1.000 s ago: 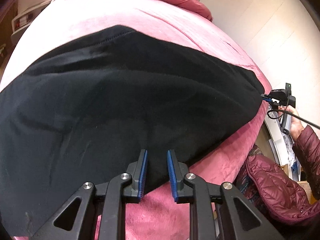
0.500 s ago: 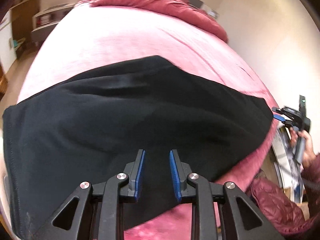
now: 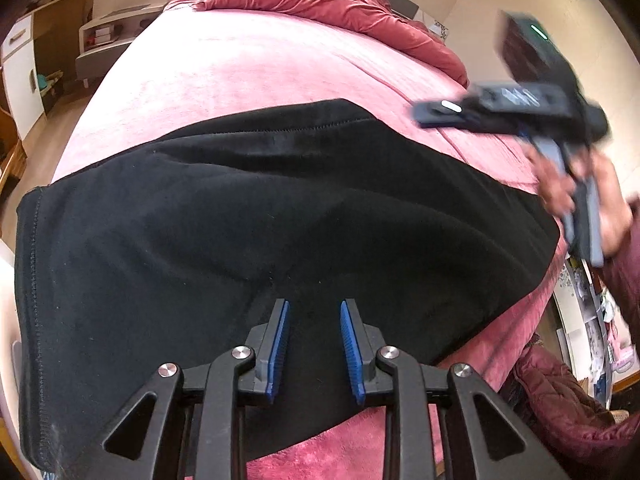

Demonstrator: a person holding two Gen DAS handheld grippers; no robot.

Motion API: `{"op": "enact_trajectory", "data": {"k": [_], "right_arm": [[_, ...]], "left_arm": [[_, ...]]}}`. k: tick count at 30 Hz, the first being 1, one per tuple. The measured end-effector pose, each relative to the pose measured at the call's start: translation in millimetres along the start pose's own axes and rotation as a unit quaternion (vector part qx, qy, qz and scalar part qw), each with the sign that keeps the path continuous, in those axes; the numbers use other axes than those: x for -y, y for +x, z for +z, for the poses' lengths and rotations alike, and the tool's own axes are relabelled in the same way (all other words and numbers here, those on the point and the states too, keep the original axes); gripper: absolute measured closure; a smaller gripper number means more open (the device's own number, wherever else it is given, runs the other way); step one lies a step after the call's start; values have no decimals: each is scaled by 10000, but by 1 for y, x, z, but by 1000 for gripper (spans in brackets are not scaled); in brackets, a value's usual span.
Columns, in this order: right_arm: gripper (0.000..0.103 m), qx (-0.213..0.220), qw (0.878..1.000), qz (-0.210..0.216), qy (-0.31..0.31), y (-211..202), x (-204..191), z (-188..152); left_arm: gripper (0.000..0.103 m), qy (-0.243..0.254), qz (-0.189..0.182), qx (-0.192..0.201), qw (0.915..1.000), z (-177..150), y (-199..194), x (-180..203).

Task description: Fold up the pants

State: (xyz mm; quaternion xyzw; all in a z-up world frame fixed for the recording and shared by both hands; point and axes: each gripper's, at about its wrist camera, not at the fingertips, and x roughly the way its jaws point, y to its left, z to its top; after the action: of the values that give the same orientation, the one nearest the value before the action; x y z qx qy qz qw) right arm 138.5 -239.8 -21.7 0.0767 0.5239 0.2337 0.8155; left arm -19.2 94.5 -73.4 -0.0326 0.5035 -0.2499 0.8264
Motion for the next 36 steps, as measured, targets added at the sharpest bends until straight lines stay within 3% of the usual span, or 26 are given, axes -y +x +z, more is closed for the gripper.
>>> {"op": "enact_trajectory", "data": {"k": [5,7,8,13,17,22,23,24,30,34,36], "right_arm": [[72,-821,9959,-20,-372,54,-19,29],[82,-1004,9933,-89,-561,65,-22,27],[93,-1010,9926,-137,-661,68,-25,24],[95,-434,9954,-386,-768,55,-28,39],[95,-682,9900,-822,-926,90,-21,36],[89,-424,9957,-666,-475,90,-9,34],[76,-356,9960,-692,-430,81,-5,32],[64,-215,9960,-775,-397,67,-3,28],[63,241,9985,-494,-58,12,-10,-12],[63,-85,9995,-202,-249,1,-30,-67],[63,-373,9979,-393,-361,7,-35,-96]], "left_arm": [[76,128,6,14,9999,8,5,-1],[76,159,31,21,9999,6,8,1],[76,147,44,3,9999,5,9,2],[76,-13,94,-100,9999,4,22,1],[76,-41,154,-159,9997,12,28,7],[76,-206,194,-16,9996,16,13,6],[76,-274,208,50,9994,16,7,3],[76,-353,225,123,9990,16,2,-1],[76,-790,670,258,9943,15,-19,-24],[76,-895,1066,-32,9903,8,-13,-32],[76,-990,1171,-166,9880,4,-9,-34]]}}
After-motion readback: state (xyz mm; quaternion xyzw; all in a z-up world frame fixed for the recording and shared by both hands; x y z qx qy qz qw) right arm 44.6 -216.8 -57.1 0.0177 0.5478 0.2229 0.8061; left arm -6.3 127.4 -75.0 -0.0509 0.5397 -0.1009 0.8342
